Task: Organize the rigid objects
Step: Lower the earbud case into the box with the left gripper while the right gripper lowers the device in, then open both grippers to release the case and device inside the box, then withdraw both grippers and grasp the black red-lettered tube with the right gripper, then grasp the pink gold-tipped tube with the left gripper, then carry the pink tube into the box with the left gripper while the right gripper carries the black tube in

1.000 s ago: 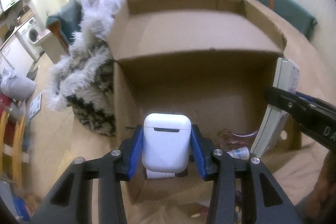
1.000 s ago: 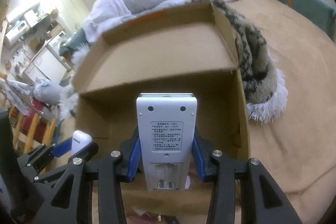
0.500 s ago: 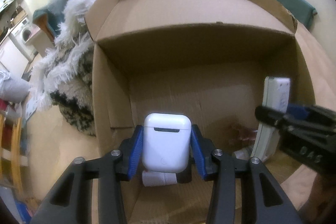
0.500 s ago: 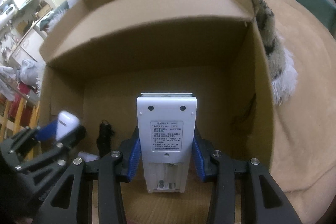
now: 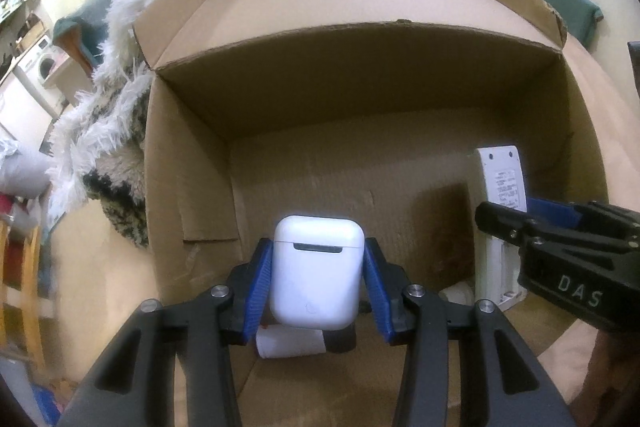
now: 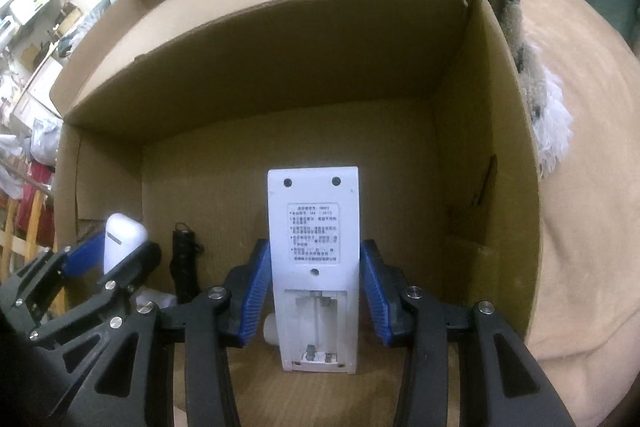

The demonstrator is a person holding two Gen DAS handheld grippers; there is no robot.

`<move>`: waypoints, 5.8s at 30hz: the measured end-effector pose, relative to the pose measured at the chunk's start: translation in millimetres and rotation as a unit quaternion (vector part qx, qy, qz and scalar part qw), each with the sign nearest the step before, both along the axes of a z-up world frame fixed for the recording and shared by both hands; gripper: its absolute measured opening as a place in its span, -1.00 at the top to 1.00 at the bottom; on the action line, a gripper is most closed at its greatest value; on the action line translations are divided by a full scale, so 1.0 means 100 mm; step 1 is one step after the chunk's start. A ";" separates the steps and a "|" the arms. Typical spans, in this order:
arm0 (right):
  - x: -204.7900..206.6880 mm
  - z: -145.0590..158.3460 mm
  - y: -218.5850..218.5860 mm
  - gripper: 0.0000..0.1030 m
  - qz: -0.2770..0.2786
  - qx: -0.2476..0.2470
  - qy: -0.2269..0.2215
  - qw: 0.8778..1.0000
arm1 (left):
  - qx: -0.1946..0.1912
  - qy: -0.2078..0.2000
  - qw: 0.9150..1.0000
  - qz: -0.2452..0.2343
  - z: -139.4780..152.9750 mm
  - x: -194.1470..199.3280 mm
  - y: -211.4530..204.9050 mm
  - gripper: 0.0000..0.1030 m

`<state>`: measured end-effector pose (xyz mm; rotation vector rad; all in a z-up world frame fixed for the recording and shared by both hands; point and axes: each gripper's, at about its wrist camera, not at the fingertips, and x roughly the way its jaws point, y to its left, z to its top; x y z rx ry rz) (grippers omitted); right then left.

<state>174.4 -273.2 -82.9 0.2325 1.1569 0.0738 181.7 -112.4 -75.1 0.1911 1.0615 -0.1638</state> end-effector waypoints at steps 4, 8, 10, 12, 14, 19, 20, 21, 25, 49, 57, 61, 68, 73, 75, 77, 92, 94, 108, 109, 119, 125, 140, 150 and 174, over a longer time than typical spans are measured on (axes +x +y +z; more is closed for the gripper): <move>0.02 0.04 -0.05 -0.17 -0.009 0.018 -0.006 1.000 | 0.003 0.003 1.000 0.005 -0.02 0.01 -0.04 0.20; 0.03 0.06 -0.07 -0.37 -0.009 0.044 -0.007 0.999 | -0.009 0.012 1.000 0.000 -0.02 0.01 -0.04 -0.08; 0.02 0.07 -0.07 -0.47 -0.006 0.052 -0.010 0.999 | -0.016 0.006 1.000 0.005 0.00 0.00 -0.01 -0.15; 0.01 0.11 -0.06 -0.62 -0.003 0.062 -0.020 0.998 | -0.028 0.007 1.000 0.008 0.02 -0.01 0.01 -0.22; 0.00 0.15 -0.06 -0.76 0.001 0.069 -0.032 0.997 | -0.033 0.007 0.999 0.012 0.05 -0.02 0.03 -0.27; -0.02 0.22 -0.02 -0.91 0.003 0.069 -0.051 0.996 | -0.037 -0.001 0.999 0.006 0.13 -0.10 0.03 -0.28; -0.02 0.21 -0.03 -0.91 0.001 0.071 -0.050 0.996 | -0.037 -0.003 0.999 0.006 0.14 -0.11 0.03 -0.28; -0.02 0.21 -0.04 -0.91 -0.002 0.074 -0.050 0.996 | -0.036 -0.006 0.999 0.006 0.17 -0.15 0.02 -0.28; -0.03 0.24 -0.07 -0.91 -0.009 0.079 -0.053 0.995 | -0.039 -0.008 0.999 0.011 0.23 -0.20 0.03 -0.28; -0.71 0.46 -0.15 -0.91 -0.037 0.108 -0.074 0.991 | -0.048 -0.039 0.998 0.033 0.53 -0.74 0.36 -0.33; -1.02 0.43 -0.06 -0.91 -0.036 0.106 -0.067 0.991 | -0.067 -0.032 0.995 0.063 0.56 -0.93 0.58 -0.33; -1.15 0.41 -0.04 -0.91 -0.036 0.102 -0.063 0.992 | -0.076 -0.030 0.994 0.075 0.57 -1.06 0.67 -0.34; -1.38 0.33 -0.05 -0.91 -0.040 0.097 -0.051 0.993 | -0.081 -0.013 0.992 0.098 0.49 -1.24 0.84 -0.34; -1.46 0.25 -0.17 -0.91 -0.047 0.098 -0.037 0.993 | -0.076 -0.002 0.992 0.104 0.41 -1.27 0.91 -0.34; -1.47 0.18 -0.23 -0.91 -0.057 0.100 -0.023 0.993 | -0.075 0.005 0.991 0.112 0.38 -1.25 0.94 -0.34; -1.47 0.08 -0.29 -0.90 -0.067 0.111 -0.002 0.992 | -0.077 0.018 0.989 0.122 0.33 -1.21 0.96 -0.34; -0.96 -0.63 0.38 0.10 0.058 -0.016 0.124 0.990 | -0.085 0.063 0.988 0.112 0.11 -1.15 0.86 -0.34; -0.94 -0.63 0.47 0.25 0.072 -0.044 0.112 0.990 | -0.088 0.066 0.988 0.105 0.09 -1.13 0.84 -0.34; -1.12 -0.24 0.06 0.60 -0.006 0.033 0.053 0.998 | -0.072 0.146 0.983 0.084 -0.24 -1.13 0.34 -0.43; -1.11 -0.23 0.02 0.60 -0.011 0.037 0.051 0.998 | -0.073 0.153 0.982 0.085 -0.29 -1.14 0.27 -0.43; -1.19 -0.13 -0.25 0.59 -0.028 0.069 0.035 0.997 | -0.053 0.168 0.981 0.079 -0.59 -1.13 -0.15 -0.43; -1.15 -0.10 -0.25 0.59 -0.025 0.076 0.030 0.996 | -0.036 0.178 0.981 0.074 -0.71 -1.07 -0.21 -0.42; -1.18 -0.07 -0.23 0.60 -0.015 0.069 0.031 0.997 | -0.022 0.172 0.983 0.055 -0.66 -1.05 -0.21 -0.14; -1.24 0.01 -0.13 0.60 -0.007 0.072 0.021 0.997 | -0.004 0.148 0.987 0.070 -0.39 -1.17 0.31 -0.14; -1.12 0.94 0.03 0.60 0.039 0.065 -0.165 0.983 | -0.030 -0.064 0.996 0.059 1.02 -0.94 0.43 -0.14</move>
